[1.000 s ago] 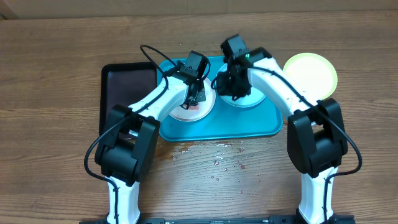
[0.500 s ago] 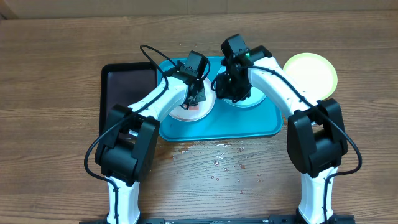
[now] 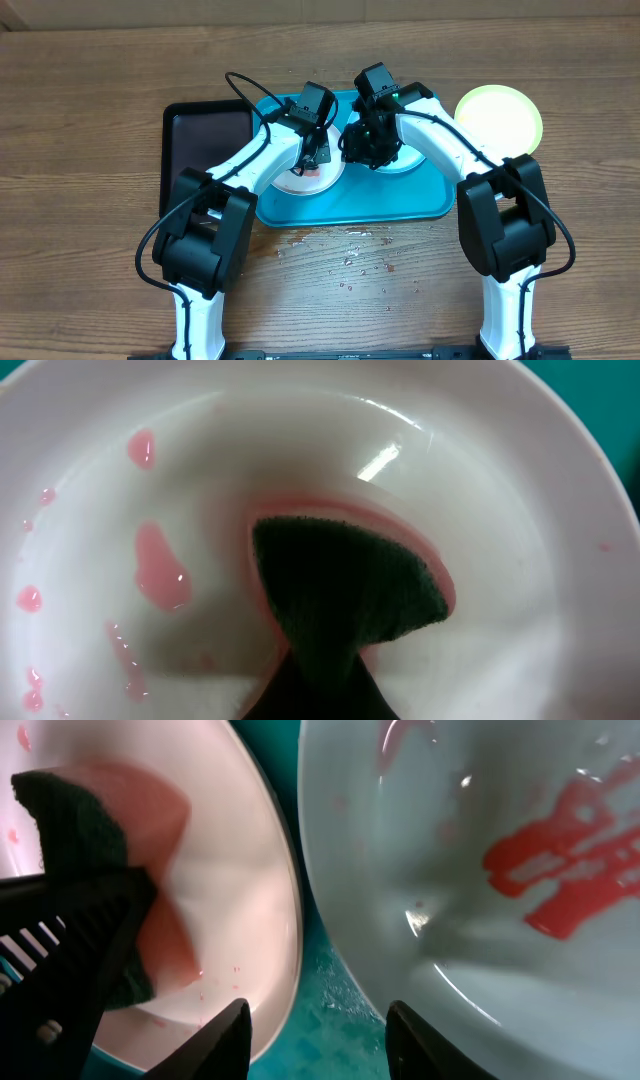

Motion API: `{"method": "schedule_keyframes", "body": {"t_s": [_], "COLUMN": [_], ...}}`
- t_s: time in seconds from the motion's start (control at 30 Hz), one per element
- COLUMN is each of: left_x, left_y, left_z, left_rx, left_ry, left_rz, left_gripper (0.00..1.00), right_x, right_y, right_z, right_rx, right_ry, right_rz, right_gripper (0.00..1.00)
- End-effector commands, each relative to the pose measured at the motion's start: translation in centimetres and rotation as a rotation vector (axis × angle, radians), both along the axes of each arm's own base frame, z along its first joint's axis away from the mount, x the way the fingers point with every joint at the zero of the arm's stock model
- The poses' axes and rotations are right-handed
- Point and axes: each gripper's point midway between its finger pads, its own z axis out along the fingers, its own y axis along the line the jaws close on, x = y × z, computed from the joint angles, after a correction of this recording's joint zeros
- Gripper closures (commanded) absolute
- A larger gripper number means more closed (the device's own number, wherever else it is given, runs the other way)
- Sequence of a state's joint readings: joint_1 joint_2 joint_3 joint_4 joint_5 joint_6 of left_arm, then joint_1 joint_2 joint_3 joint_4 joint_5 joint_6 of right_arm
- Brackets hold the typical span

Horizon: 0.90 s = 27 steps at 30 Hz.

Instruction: Clean dirty plates on tray and stack at the side

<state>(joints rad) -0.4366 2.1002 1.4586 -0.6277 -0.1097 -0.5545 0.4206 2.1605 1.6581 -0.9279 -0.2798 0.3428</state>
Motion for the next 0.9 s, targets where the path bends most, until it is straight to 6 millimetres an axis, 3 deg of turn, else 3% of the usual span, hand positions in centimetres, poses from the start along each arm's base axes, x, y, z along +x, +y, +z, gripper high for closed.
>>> {"method": "schedule_keyframes", "body": {"t_s": [0.0,0.3,0.47,0.7,0.8,0.87], "left_x": [-0.9,-0.9,-0.9,-0.9,-0.9,-0.9], "left_y": [1.6,1.6,1.7,1.7,1.7,1.7], "left_z": [-1.7,-1.7,-1.7,-1.7,-1.8,-1.7], "left_rx": [0.043,0.043,0.044,0.044,0.044,0.045], "left_ry": [0.047,0.048,0.05,0.051,0.052,0.051], "left_rz": [0.022,0.022,0.022,0.022,0.022,0.022], "left_gripper": [0.96,0.96,0.96,0.96,0.96,0.96], "right_x": [-0.8,-0.4,1.5,5.3,5.4,4.3], "right_y": [0.6,-0.4,-2.1,-5.8,-7.3,-7.5], "right_z": [-1.9,-2.6,-1.0,4.8,6.8,7.3], "right_rx": [0.014,-0.037,-0.101,-0.149,-0.146,-0.128], "right_ry": [0.052,0.046,-0.006,-0.123,-0.115,-0.071], "right_rz": [0.015,0.006,-0.026,-0.088,-0.119,-0.112], "right_gripper": [0.56,0.57,0.56,0.4,0.25,0.13]}}
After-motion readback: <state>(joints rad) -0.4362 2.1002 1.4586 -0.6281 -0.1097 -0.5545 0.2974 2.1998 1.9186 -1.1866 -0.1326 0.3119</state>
